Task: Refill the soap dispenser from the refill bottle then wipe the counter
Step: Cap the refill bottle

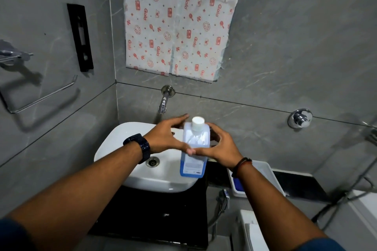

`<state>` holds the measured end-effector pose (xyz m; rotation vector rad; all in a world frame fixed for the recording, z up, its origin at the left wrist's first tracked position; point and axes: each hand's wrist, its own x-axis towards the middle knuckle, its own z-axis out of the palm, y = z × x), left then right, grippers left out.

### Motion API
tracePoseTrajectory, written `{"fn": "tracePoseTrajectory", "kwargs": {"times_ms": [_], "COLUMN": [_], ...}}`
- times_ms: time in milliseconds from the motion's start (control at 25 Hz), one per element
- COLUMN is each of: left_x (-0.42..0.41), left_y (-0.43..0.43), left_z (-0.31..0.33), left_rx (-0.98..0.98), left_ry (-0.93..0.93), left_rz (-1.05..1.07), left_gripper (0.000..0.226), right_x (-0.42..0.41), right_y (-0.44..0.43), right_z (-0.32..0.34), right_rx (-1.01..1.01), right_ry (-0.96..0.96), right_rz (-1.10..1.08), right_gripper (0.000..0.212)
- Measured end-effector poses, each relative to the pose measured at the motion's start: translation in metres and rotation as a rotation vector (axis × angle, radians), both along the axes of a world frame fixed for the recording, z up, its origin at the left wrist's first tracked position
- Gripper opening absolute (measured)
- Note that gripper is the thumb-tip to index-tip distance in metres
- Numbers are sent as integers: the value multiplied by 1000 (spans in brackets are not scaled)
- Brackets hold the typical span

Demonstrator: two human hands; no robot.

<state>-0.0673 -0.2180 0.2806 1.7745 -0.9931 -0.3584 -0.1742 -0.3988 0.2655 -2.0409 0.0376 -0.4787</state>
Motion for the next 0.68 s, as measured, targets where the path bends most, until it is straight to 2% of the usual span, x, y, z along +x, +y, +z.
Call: {"fn": "tracePoseTrajectory", "kwargs": {"times_ms": [80, 200, 400, 520, 680], "left_x": [5, 16, 25, 22, 28], "left_y": [-9, -34, -109, -191, -320], "left_z": [-18, -36, -64, -93, -143], "left_rx": [75, 29, -12, 10, 56], "left_ry": [8, 20, -213, -246, -223], "left_rz": [-44, 45, 163, 132, 112], "left_gripper": [94, 76, 66, 59, 62], "right_x": [7, 18, 29, 35, 43], "right_y": [-6, -21, -58, -123, -248], "right_z": [8, 6, -31, -63, -112], "right_rx": [43, 85, 15, -47, -19], "right_ry": [-38, -56, -96, -21, 51], "right_rz": [-24, -68, -372, -589, -696], "right_gripper": [72, 84, 88, 87, 77]}}
